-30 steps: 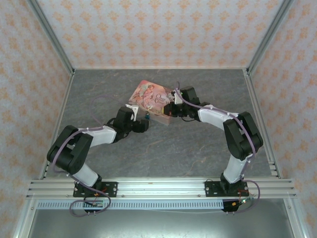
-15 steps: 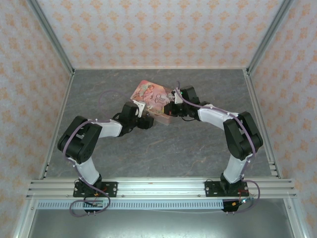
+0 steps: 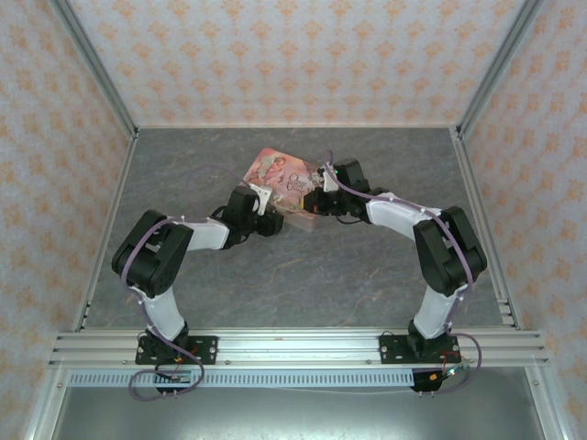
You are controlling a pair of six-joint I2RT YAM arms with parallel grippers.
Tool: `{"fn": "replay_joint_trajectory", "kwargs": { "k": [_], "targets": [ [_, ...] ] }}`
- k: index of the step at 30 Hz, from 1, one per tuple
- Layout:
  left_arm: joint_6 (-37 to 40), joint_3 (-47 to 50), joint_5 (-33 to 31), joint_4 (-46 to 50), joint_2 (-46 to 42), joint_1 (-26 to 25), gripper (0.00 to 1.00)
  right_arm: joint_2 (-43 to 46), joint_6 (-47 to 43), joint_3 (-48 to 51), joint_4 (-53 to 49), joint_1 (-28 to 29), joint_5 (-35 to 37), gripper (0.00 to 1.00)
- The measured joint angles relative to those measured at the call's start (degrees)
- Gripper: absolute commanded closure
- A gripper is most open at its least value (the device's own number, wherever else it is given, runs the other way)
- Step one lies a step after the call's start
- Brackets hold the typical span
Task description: Unlock a padlock with a key
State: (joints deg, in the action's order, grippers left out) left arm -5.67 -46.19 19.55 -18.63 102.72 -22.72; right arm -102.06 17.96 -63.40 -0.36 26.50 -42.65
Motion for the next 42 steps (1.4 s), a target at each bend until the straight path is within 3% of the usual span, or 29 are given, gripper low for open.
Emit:
{"fn": "replay_joint_trajectory", "kwargs": {
  "k": [27, 42],
  "targets": [
    [-0.90, -0.22, 1.01, 0.15, 0.70, 0.00, 0.70, -0.09, 0.02, 0.00, 0.83, 0.00, 0.37, 1.00],
    [-3.56, -0.22, 0.90, 4.15, -2.97, 0.00, 0.77, 5.42, -0.24, 5.73, 4.90, -0.02, 3.76, 1.00]
  ]
}}
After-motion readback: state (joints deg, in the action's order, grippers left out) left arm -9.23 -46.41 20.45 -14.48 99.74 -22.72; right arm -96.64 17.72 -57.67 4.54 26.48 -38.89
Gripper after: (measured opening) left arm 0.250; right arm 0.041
